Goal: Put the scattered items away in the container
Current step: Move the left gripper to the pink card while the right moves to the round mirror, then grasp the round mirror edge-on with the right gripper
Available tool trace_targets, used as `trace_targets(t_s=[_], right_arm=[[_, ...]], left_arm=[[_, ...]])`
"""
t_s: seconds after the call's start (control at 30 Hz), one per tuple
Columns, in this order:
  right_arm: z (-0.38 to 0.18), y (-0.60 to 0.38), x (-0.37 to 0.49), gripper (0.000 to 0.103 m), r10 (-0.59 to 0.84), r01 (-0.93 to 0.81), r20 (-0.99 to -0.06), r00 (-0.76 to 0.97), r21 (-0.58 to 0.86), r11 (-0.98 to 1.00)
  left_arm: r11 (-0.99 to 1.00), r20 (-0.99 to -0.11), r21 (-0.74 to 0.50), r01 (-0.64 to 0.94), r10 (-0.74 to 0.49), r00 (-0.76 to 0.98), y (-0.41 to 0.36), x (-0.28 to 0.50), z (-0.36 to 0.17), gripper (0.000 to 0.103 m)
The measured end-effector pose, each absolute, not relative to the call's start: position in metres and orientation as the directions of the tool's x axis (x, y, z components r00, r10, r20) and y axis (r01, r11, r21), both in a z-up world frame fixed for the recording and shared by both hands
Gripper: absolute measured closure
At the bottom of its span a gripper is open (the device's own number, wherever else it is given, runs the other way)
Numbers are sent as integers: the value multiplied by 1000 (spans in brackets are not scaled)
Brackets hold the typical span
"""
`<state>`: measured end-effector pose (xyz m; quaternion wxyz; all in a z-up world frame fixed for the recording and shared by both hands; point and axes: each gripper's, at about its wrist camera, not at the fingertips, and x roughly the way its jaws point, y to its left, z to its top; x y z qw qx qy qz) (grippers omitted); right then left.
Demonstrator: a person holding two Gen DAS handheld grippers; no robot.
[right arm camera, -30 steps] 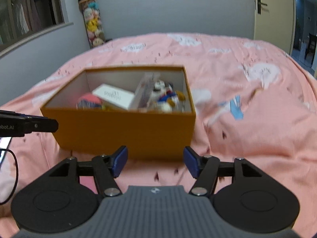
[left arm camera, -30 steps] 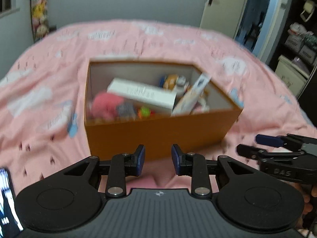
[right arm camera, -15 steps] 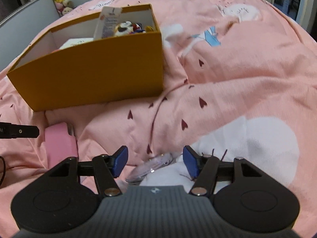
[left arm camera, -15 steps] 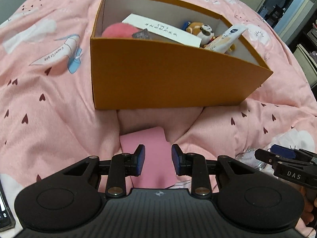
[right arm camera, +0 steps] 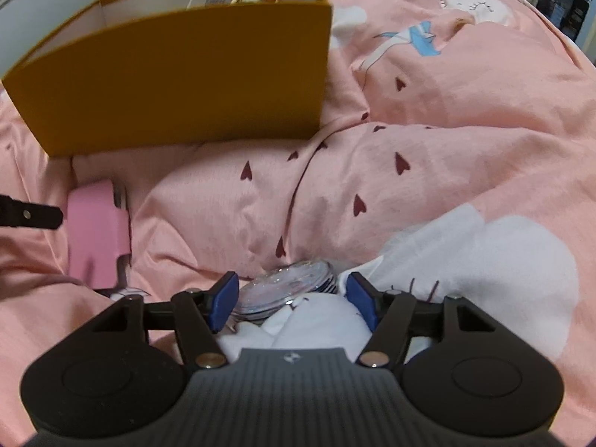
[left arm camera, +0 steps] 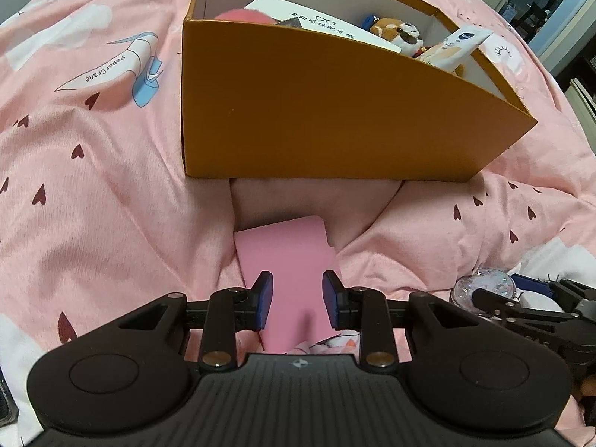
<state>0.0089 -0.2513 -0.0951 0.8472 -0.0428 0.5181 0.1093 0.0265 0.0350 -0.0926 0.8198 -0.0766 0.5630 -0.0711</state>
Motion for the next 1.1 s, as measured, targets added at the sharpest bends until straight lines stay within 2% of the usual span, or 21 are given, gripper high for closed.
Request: trace_targets(t_s=[0.2, 0.27, 0.4, 0.53, 0.6, 0.77, 0.87, 0.93, 1.1], right_arm=[[-103, -245, 17, 33, 134, -264, -903, 407, 24, 964], [-99, -242, 14, 36, 135, -285, -900, 415, 13, 958], [-88, -235, 7, 45, 141, -320, -886, 441, -8, 947], [-77, -233, 5, 54, 221, -353, -870, 441, 59, 934], [-79, -231, 7, 66, 280, -371, -870, 407, 123, 921], [-95, -227, 13, 60, 272, -345, -897, 348, 147, 927], [-95, -227, 16, 50, 276, -336, -894, 354, 154, 929], [-95, -224, 20, 37, 281, -341, -890, 358, 156, 927], [-106, -214, 32, 32, 272, -353, -895, 352, 142, 925]], left_arm=[[977, -911, -211, 28, -207, 357, 36, 26, -93, 69], [978, -912, -208, 24, -203, 357, 36, 26, -94, 69], [979, -913, -204, 21, -198, 357, 36, 26, -94, 69], [979, -914, -202, 20, -196, 354, 37, 26, -95, 69], [979, -915, -202, 21, -196, 352, 37, 26, -96, 69], [980, -916, -199, 14, -192, 351, 38, 27, -97, 69], [980, -920, -201, 7, -191, 341, 39, 28, -101, 69], [979, -922, -202, 7, -192, 336, 39, 28, -102, 69], [980, -924, -199, 0, -188, 333, 40, 29, -105, 69]])
